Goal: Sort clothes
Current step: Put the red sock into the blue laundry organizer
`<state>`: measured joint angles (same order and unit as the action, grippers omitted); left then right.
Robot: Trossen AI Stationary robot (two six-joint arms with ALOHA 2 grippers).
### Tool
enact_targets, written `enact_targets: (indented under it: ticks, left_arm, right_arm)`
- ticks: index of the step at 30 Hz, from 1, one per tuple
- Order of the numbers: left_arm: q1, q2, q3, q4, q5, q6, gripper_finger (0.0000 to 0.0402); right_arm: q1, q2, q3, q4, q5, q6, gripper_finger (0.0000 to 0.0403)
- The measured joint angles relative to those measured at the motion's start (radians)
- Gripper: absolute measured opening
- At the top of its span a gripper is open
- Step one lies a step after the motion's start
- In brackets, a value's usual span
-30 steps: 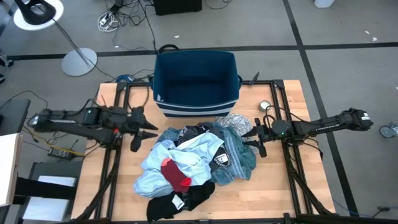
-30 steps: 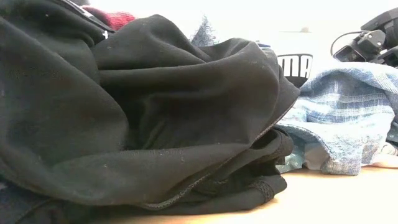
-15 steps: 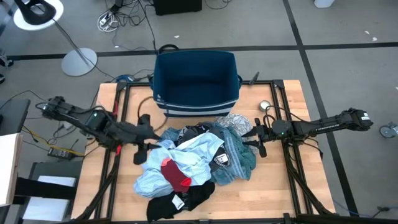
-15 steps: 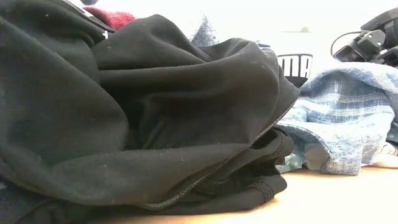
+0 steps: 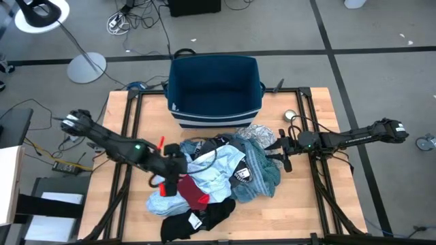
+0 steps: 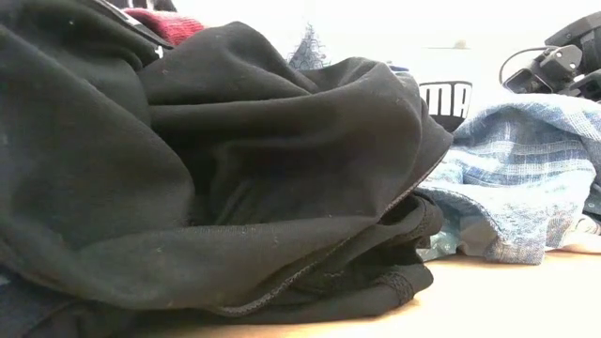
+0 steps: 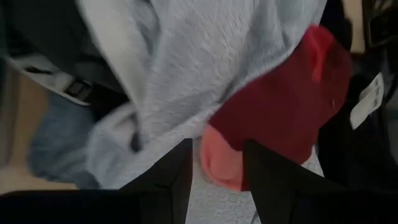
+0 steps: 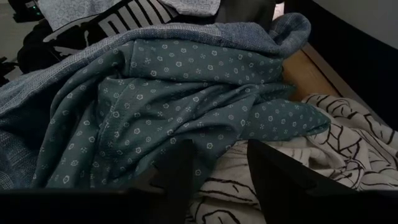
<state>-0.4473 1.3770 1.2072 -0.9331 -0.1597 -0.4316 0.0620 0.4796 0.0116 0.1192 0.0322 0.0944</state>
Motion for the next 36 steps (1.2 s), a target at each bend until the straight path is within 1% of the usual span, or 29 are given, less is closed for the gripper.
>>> enact_targets:
  ticks: [4, 6, 8, 12, 13, 17, 21, 24, 28, 30, 33, 36]
  left_arm:
    - [0.000, 0.047, 0.000, 0.020, 0.042, 0.000, 0.0147]
    - [0.000, 0.057, 0.000, 0.032, 0.059, -0.002, 0.0140]
    - [0.000, 0.057, 0.000, 0.032, 0.069, -0.002, 0.0117]
    - [0.000, 0.047, -0.001, 0.050, 0.069, 0.025, 0.0025]
    - [0.000, 0.043, 0.000, 0.050, 0.072, 0.029, 0.0015]
    - [0.000, 0.038, 0.044, 0.008, 0.072, 0.034, 0.0004]
    - [0.021, 0.035, 0.162, -0.114, 0.026, 0.061, 0.0002]
    - [0.047, 0.035, 0.286, -0.212, -0.064, 0.098, 0.0001]
    - [0.111, 0.034, 0.463, -0.295, -0.220, 0.191, 0.0001]
    - [0.160, 0.034, 0.546, -0.299, -0.285, 0.256, 0.0001]
    - [0.264, 0.034, 0.657, -0.282, -0.352, 0.359, 0.0000]
    - [0.404, 0.034, 0.722, -0.216, -0.364, 0.465, 0.0000]
  right_arm:
    - [0.000, 0.000, 0.000, 0.000, 0.000, 0.000, 0.0158]
    - [0.000, 0.000, 0.000, 0.000, 0.000, 0.000, 0.0158]
    - [0.000, 0.000, 0.000, 0.000, 0.000, 0.000, 0.0158]
    - [0.000, 0.000, 0.000, 0.000, 0.000, 0.000, 0.0158]
    - [0.000, 0.000, 0.000, 0.000, 0.000, 0.000, 0.0158]
    - [0.000, 0.000, 0.000, 0.000, 0.000, 0.000, 0.0158]
    - [0.000, 0.000, 0.000, 0.003, 0.000, 0.000, 0.0158]
    - [0.000, 0.000, 0.000, 0.004, 0.000, 0.000, 0.0158]
    - [0.000, 0.000, 0.000, 0.010, 0.000, 0.000, 0.0158]
    - [0.000, 0.000, 0.000, 0.011, 0.000, 0.000, 0.0158]
    - [0.000, 0.000, 0.000, 0.014, 0.000, 0.000, 0.0158]
    - [0.000, 0.000, 0.000, 0.014, 0.000, 0.000, 0.0158]
